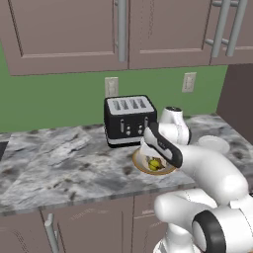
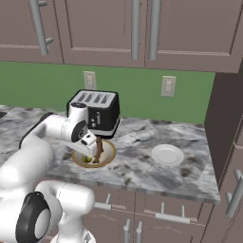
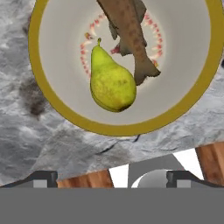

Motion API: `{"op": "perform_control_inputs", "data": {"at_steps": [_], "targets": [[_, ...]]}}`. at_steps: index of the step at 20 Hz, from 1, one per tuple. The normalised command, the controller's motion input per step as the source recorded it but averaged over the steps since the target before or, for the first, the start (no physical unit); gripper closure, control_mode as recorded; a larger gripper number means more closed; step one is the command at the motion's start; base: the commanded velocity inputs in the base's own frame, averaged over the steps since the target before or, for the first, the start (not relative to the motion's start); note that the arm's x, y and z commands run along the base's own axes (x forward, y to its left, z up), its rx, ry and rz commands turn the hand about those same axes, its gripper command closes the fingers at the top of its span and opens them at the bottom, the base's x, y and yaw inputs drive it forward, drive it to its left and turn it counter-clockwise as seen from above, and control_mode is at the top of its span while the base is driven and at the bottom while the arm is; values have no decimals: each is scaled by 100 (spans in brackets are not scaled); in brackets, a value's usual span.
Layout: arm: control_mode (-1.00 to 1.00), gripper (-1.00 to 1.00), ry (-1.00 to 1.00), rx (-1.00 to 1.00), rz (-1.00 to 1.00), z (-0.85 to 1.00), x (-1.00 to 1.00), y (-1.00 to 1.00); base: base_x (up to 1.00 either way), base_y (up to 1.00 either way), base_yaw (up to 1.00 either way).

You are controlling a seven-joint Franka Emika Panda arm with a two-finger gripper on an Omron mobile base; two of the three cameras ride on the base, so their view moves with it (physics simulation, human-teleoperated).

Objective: Remove the pear from the bowl and place it on the small plate. Then place the bowl with only the fish in the microwave, close the door, and press the start button to microwave the fish.

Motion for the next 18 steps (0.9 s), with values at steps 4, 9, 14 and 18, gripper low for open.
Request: {"op": "perform_control_inputs", "data": {"at_steps": [4, 9, 14, 18], "targets": [[-100, -100, 4, 0, -13, -38, 14, 0, 0, 0, 0], [-100, -100, 1, 0, -5, -25, 8, -1, 0, 0, 0], [-100, -100, 0, 0, -1, -22, 23, 0, 0, 0, 0], [-100, -100, 0, 0, 0, -9, 18, -2, 0, 0, 0]]}}
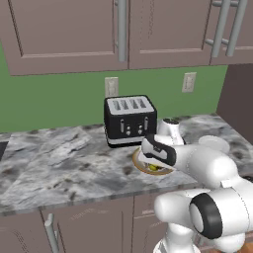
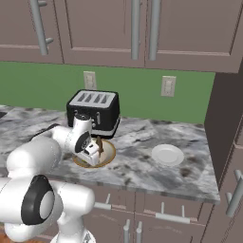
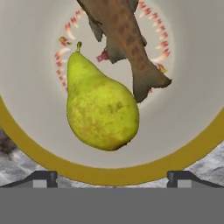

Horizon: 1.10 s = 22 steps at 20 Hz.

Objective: Remove the pear from the bowl and place it on the small plate. Then place the bowl with only the fish in the microwave, close the door, and press the start button to microwave the fish.

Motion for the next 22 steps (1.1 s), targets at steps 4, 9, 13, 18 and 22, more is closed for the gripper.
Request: {"op": "perform_control_inputs", "data": {"at_steps": [4, 9, 13, 18, 22], "targets": [[-100, -100, 0, 0, 0, -7, 15, 0, 0, 0, 0], [-100, -100, 0, 0, 0, -8, 21, 0, 0, 0, 0], [-100, -100, 0, 0, 0, -9, 23, 0, 0, 0, 0], [-100, -100, 0, 0, 0, -15, 14, 0, 0, 0, 0], [-100, 100, 1, 0, 0, -31, 1, 0, 0, 0, 0]]}}
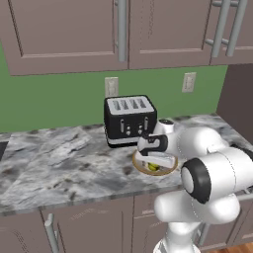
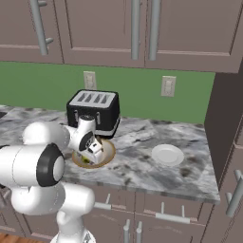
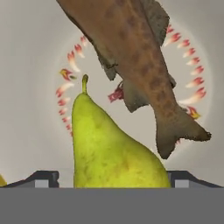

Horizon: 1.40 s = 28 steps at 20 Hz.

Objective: Remove the pear from the bowl and place it on the small plate. Then place the bowl with only the fish in the microwave, close the door, and press the start button to microwave the fish.

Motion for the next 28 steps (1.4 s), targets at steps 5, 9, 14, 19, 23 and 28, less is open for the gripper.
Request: {"op": "perform_control_inputs", "data": {"at_steps": [5, 9, 14, 19, 23, 28], "targets": [[-100, 100, 0, 0, 0, -15, -2, 0, 0, 0, 0], [-100, 100, -12, 0, 0, 19, -42, 4, 0, 0, 0], [-100, 100, -47, 0, 0, 97, -97, -8, 0, 0, 0], [-100, 100, -40, 9, 0, 99, -72, -74, 0, 0, 0], [-100, 100, -22, 18, 0, 68, -41, -100, 0, 0, 0], [-100, 100, -13, 24, 0, 58, -35, -100, 0, 0, 0]]}}
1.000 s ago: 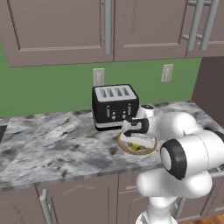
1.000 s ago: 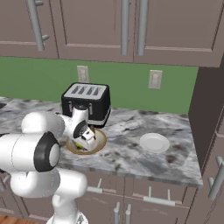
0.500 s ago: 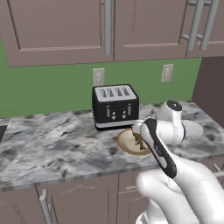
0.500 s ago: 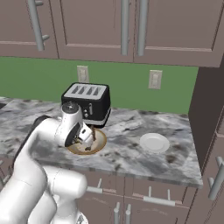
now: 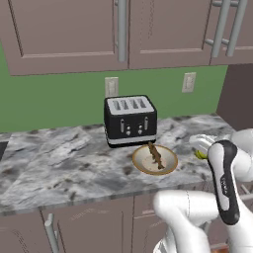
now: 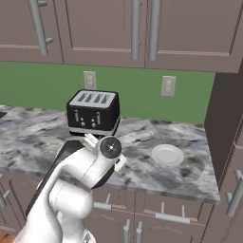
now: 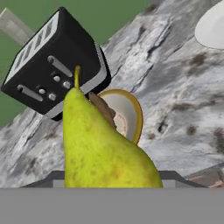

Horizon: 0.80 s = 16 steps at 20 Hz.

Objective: Remove the pear from the bowl and place it on the small plate. Then place the bowl with only the fish in the microwave, close the door, and press the start button to microwave the fish.

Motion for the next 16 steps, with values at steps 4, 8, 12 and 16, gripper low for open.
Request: {"op": "perform_control_inputs", "data": {"at_steps": [4, 8, 12, 16], "targets": [[-100, 100, -3, 29, 0, 44, -11, -100, 0, 0, 0], [-100, 100, 8, 28, 0, 3, 0, -100, 0, 0, 0], [-100, 100, 26, 20, 0, 0, 17, -98, 0, 0, 0], [-100, 100, 52, 3, 1, -9, 57, -54, 0, 0, 0]]}}
